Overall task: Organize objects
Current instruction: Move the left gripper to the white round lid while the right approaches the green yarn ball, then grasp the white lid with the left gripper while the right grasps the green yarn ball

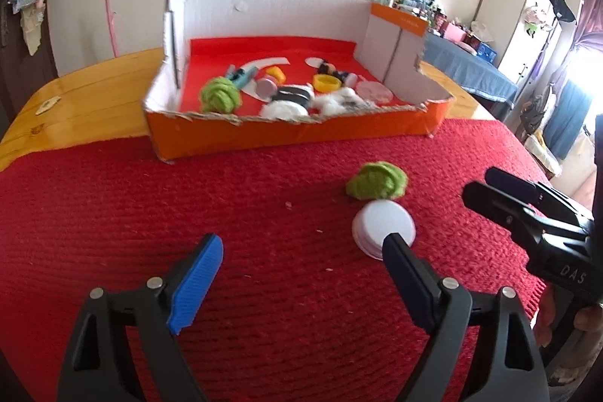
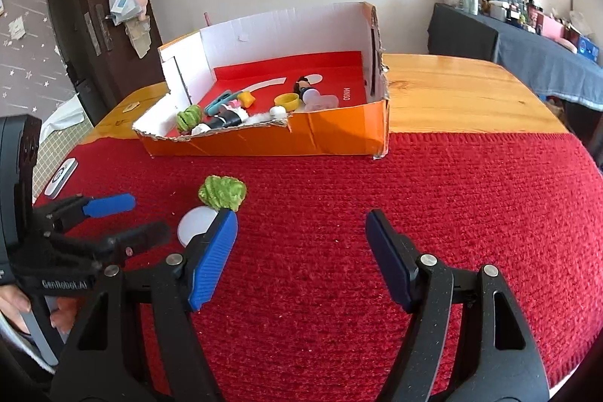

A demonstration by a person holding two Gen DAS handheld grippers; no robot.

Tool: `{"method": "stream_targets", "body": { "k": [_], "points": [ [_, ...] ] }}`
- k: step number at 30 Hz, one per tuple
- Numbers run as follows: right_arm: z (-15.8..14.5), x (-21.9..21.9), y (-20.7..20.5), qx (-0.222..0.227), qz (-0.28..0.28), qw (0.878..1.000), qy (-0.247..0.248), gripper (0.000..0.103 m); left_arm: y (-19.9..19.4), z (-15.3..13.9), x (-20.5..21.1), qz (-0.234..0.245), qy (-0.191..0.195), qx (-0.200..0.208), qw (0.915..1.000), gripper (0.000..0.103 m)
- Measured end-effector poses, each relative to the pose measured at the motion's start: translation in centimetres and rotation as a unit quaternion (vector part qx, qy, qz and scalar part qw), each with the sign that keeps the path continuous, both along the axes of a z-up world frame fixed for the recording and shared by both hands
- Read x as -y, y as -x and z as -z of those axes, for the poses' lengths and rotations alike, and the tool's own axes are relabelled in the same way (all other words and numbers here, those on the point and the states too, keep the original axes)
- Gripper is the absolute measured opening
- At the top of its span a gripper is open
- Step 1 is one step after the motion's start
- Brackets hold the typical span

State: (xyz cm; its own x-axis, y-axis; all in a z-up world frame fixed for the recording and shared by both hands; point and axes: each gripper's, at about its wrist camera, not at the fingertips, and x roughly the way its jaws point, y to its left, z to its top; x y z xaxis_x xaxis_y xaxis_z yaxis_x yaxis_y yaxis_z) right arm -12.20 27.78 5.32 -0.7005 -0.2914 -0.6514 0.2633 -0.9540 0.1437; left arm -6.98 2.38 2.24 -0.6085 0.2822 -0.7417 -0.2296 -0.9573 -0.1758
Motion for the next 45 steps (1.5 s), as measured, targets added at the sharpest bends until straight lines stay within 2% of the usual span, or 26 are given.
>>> {"method": "stream_targets", "body": {
  "k": [3,11,15,22,24,33,38,40,42,45],
  "points": [
    [0.0,-0.4,0.2,0.000,0.005,1.000,0.000,0.072,0.0,0.0,-1.0,0.011,0.002,0.001,0.9999,0.088],
    [-0.3,-1.0,1.0,0.006,0.008,1.000,-0.008,0.072,0.6,0.5,-3.6,0.035,0.062,-0.004,0.9975,0.089],
    [-0.7,-1.1,1.2,0.005,-0.001,1.000,-0.007,0.072,1.0,0.5,-3.1,0.029,0.071,0.001,0.9971,0.089],
    [-0.8,-0.5,1.8,0.017,-0.032,0.999,0.002,0.072,2.5,0.5,-0.3,-0.008,0.091,0.005,0.9958,0.089],
    [-0.6,0.0,2.3,0.026,-0.049,0.998,0.000,0.072,3.0,0.5,0.5,-0.007,0.087,0.010,0.9961,0.089],
    [0.3,3.2,5.4,0.060,-0.126,0.989,-0.043,0.072,3.4,0.2,1.1,0.059,0.064,0.020,0.9961,0.088],
    [0.9,3.7,6.9,0.082,-0.135,0.987,-0.020,0.072,3.6,-0.1,0.7,0.097,0.054,0.022,0.9936,0.080],
    [1.0,4.1,7.2,0.083,-0.137,0.987,-0.023,0.068,3.6,-0.2,0.5,0.110,0.054,0.021,0.9923,0.074],
    [1.1,4.8,7.4,0.083,-0.146,0.985,-0.027,0.056,3.6,-0.3,0.3,0.122,0.050,0.022,0.9910,0.073],
    [1.6,5.5,7.5,0.091,-0.154,0.984,-0.019,0.049,3.6,-0.3,-0.1,0.134,0.050,0.018,0.9895,0.069]
  ]
}}
